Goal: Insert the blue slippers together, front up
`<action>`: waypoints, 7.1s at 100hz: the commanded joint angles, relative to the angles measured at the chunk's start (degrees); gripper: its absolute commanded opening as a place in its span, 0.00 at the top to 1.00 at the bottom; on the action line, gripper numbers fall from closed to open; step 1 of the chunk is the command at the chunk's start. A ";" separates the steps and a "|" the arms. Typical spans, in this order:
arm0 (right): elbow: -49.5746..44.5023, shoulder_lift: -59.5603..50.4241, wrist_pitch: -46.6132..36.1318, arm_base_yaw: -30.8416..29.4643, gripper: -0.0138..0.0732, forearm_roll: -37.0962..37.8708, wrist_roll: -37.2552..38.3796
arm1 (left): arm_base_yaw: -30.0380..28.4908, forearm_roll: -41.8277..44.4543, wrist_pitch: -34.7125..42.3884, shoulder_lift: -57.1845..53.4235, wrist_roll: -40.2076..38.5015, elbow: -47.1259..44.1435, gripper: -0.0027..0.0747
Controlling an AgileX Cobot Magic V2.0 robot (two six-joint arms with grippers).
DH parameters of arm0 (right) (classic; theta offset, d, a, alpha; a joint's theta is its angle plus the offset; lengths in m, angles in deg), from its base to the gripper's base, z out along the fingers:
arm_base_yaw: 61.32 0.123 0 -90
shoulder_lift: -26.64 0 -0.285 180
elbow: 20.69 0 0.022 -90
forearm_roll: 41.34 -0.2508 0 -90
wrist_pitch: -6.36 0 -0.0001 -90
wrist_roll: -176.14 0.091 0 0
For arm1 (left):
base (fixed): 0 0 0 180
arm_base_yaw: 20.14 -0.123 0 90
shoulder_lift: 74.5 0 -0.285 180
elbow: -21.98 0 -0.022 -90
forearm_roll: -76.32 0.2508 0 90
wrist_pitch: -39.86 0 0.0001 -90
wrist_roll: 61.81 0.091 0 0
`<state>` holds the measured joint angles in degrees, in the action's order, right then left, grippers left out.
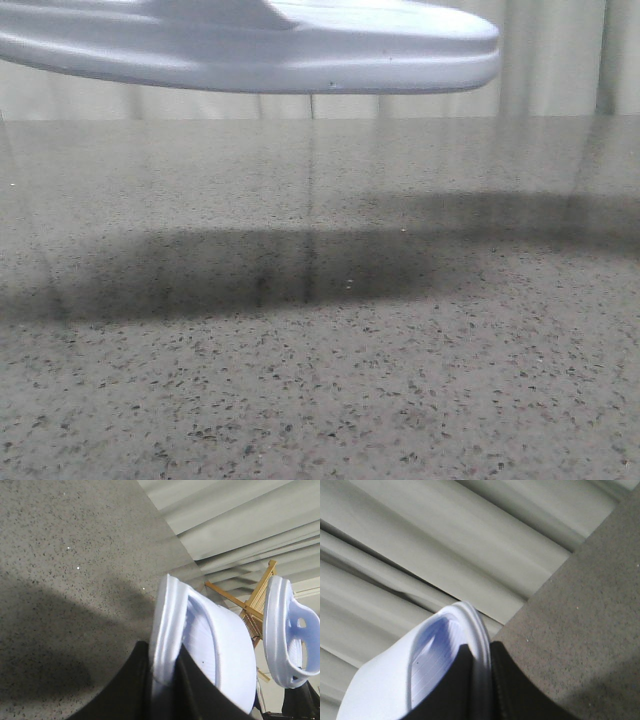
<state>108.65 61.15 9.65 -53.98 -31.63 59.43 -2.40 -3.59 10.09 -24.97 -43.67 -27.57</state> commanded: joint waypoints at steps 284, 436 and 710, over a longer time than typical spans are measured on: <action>1.73 31.07 -26.97 15.13 0.95 5.39 -2.79 | 0.46 -13.66 -22.76 1.06 6.55 2.09 0.94; 1.62 33.90 -23.82 13.75 0.43 11.18 -8.90 | 0.46 -14.80 -18.69 1.06 7.41 2.09 0.94; 1.62 7.31 -18.31 -2.54 0.43 24.97 -15.34 | 0.46 14.98 22.12 5.52 19.85 2.11 0.39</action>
<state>108.20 69.22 -4.82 -56.01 -11.36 44.66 -2.40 11.85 28.44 -15.55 -27.24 -27.31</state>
